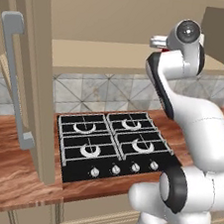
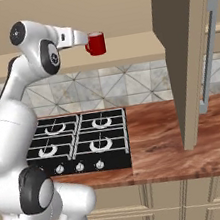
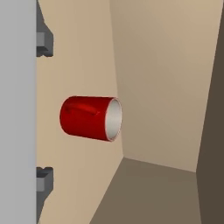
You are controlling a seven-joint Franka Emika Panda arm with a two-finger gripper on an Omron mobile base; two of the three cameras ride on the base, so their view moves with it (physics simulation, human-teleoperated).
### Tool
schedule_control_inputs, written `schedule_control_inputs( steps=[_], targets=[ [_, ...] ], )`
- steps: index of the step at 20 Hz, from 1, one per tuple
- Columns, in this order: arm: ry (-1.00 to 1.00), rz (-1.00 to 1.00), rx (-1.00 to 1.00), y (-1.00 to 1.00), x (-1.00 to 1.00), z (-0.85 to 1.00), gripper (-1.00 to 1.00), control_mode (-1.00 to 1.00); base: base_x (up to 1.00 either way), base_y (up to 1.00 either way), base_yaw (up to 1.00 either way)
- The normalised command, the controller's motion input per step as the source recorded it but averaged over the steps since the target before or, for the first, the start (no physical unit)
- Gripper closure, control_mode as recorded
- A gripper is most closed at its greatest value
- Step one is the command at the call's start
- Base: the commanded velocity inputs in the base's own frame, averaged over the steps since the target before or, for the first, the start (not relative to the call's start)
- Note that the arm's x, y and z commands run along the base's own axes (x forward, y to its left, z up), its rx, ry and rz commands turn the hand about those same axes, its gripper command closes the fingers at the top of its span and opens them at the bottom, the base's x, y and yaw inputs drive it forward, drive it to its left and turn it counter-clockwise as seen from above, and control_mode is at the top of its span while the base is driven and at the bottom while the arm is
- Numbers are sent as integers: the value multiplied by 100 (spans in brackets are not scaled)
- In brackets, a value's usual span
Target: Open the cabinet directly in front. Then move the beer and the mug to the dining counter with the jar on it.
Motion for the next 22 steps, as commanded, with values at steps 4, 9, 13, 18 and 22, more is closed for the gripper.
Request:
schedule_control_inputs(
  steps=[4,9,13,18,22],
  targets=[
    [1,0,0,0,34,-3,-100,-100,0,0,0],
    [3,0,0,-5,21,-7,-100,-100,0,0,0],
    [6,0,0,-9,13,-13,-100,-100,0,0,0],
    [5,0,0,-9,17,-11,-100,-100,0,0,0],
    [1,0,0,-6,18,-5,-100,-100,0,0,0]
  ],
)
